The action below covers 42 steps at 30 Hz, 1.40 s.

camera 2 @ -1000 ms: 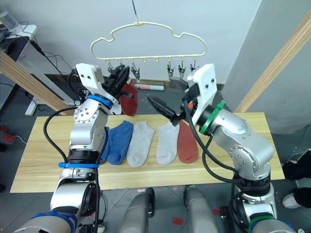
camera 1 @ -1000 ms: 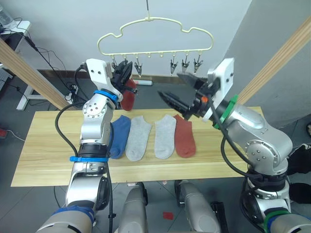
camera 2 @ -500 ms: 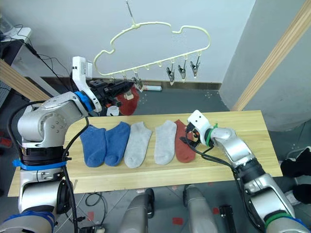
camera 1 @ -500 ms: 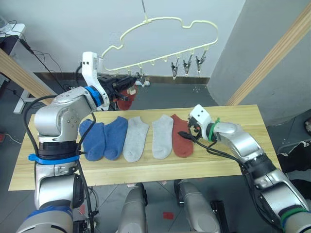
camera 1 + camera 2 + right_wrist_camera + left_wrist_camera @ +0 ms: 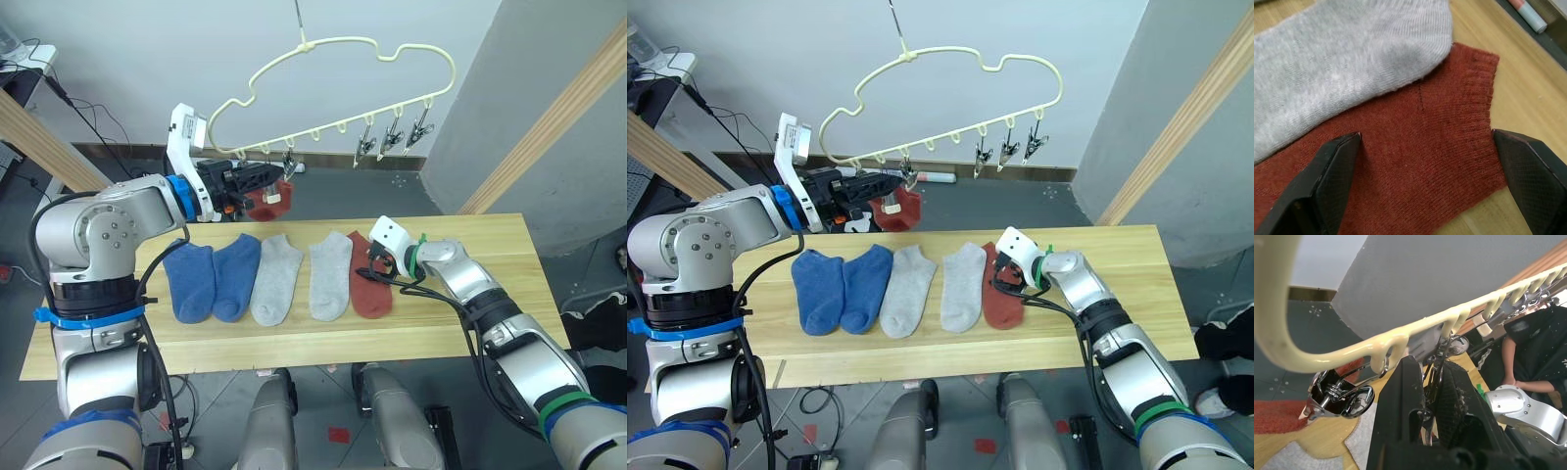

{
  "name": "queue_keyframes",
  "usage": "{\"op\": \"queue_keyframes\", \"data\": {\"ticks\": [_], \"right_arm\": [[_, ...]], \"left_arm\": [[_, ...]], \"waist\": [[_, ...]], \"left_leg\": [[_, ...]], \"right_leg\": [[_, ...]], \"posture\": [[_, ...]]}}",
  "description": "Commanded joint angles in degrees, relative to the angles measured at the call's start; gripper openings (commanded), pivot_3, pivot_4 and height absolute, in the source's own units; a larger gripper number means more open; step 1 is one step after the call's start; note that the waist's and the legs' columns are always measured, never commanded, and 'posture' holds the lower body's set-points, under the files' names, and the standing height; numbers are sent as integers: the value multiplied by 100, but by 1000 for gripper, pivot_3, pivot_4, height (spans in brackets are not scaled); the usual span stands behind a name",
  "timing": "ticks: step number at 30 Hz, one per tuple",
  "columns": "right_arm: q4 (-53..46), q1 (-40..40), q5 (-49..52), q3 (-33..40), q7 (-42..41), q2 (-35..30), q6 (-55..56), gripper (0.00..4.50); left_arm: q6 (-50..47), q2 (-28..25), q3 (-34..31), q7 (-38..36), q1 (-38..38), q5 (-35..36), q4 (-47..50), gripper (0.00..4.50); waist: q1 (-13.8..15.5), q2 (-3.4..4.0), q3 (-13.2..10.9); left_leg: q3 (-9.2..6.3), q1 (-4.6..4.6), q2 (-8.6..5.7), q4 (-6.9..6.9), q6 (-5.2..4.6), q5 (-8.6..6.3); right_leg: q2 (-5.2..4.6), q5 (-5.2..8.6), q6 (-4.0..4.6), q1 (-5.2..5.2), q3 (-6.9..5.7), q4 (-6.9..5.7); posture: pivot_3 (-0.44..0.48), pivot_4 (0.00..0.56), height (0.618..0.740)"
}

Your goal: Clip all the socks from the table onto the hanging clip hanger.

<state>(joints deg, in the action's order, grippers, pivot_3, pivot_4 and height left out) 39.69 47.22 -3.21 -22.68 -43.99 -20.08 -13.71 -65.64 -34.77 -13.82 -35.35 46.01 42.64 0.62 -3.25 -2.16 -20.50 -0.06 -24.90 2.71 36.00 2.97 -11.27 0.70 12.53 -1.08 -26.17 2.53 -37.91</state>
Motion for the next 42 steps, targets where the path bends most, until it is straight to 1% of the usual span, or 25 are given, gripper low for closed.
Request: {"op": "queue_keyframes", "data": {"ticks": [1,3,6,7,9,12,14,16,20,21,22,23,25,28,30,34,37,39,42], "right_arm": [[22,-88,-217,-133,-366,-65,-56,4316],[26,-122,-314,-114,-365,-83,-38,3859],[17,-147,-397,-74,-402,-87,-18,2882],[16,-154,-416,-64,-414,-91,-2,2484],[-242,-306,-450,-18,-417,-248,86,1781],[-904,-657,-382,121,-492,-535,196,724],[-1582,-942,-275,244,-623,-779,73,78],[-2432,-1267,-79,390,-851,-1052,-155,34],[-3665,-1658,265,689,-1090,-1351,-723,34],[-4223,-1758,489,800,-1219,-1448,-1014,34],[-4899,-1794,888,952,-1277,-1406,-1584,34],[-5370,-1813,1170,1053,-1299,-1369,-2011,34],[-5966,-1718,1572,1085,-1099,-1039,-2699,34],[-6268,-1552,1786,1033,-598,-444,-3253,34],[-6285,-1482,1786,936,-370,-203,-3405,34],[-6134,-1354,1768,817,-42,32,-3397,34],[-6034,-1267,1805,821,98,137,-3369,34],[-6017,-1247,1834,813,127,141,-3364,34],[-5939,-1143,1874,827,187,180,-3348,34]], "left_arm": [[-114,-107,10,21,-131,46,205,257],[-146,-84,-21,45,-151,76,244,257],[-156,-75,-34,68,-158,88,260,257],[-154,-71,-33,79,-158,86,261,257],[-218,-22,-116,165,-142,138,230,257],[-412,10,-172,259,-125,233,196,257],[-571,13,-166,282,-108,307,154,257],[-773,47,-219,349,-62,394,55,257],[-946,67,-285,389,4,497,-91,257],[-1057,141,-408,465,82,575,-208,257],[-1296,262,-611,573,203,731,-373,257],[-1473,350,-760,656,289,850,-487,257],[-1697,535,-1006,893,407,934,-647,257],[-1933,728,-1272,1138,559,1020,-771,257],[-2122,825,-1483,1285,702,1083,-906,257],[-2353,1003,-1846,1572,934,1124,-1117,257],[-2612,1197,-2251,1803,1172,1202,-1298,257],[-2677,1237,-2341,1900,1220,1260,-1322,257],[-2686,1227,-2276,1978,1152,1287,-1231,257]], "waist": [[0,0,0],[1,-1,1],[2,-1,1],[2,-1,1],[13,-1,1],[44,-1,1],[68,0,1],[97,0,1],[58,0,1],[48,0,1],[44,1,0],[33,1,0],[9,0,1],[-1,-1,1],[15,-1,1],[22,-1,1],[35,-1,1],[34,-1,1],[35,-1,1]], "left_leg": [[0,1,0,0,0,0],[-1,2,0,1,1,0],[-1,5,-1,5,1,1],[-1,6,-1,6,2,1],[-1,7,-2,6,2,1],[-1,7,-6,5,2,1],[0,6,-6,5,2,1],[1,6,-10,5,2,1],[2,7,-7,5,2,1],[1,8,-6,5,2,1],[-1,11,-2,6,2,1],[-2,10,-3,5,3,2],[-6,10,1,8,4,2],[-10,12,2,9,5,3],[-17,9,0,9,11,6],[-7,5,-15,9,10,6],[-8,3,-16,9,10,6],[-11,2,-15,9,10,6],[-11,2,-14,7,11,6]], "right_leg": [[0,0,0,1,0,-1],[0,0,0,2,0,-3],[-1,0,0,4,0,-8],[-1,0,0,5,0,-9],[-2,-1,0,6,0,-11],[-6,-1,-1,6,0,-11],[-7,0,-1,6,0,-8],[-11,0,-1,6,0,-8],[-9,0,-1,4,2,-12],[-8,0,-1,4,1,-15],[-4,0,-1,6,0,-16],[-4,0,-1,4,0,-19],[0,0,-1,5,-3,-21],[1,0,-1,6,-5,-25],[0,0,-1,5,-11,-23],[-17,0,-1,5,-6,-16],[-20,0,-2,4,-8,-15],[-19,0,-1,4,-12,-15],[-19,0,-1,3,-12,-16]], "posture": [[-17,350,740],[-16,349,740],[-16,350,740],[-16,354,740],[-16,355,740],[-13,356,740],[-9,359,740],[-10,361,740],[-23,363,740],[-23,363,740],[-31,363,740],[-31,363,740],[-40,365,740],[-42,361,740],[-46,359,740],[-48,359,740],[-45,359,740],[-45,359,740],[-43,359,740]]}}
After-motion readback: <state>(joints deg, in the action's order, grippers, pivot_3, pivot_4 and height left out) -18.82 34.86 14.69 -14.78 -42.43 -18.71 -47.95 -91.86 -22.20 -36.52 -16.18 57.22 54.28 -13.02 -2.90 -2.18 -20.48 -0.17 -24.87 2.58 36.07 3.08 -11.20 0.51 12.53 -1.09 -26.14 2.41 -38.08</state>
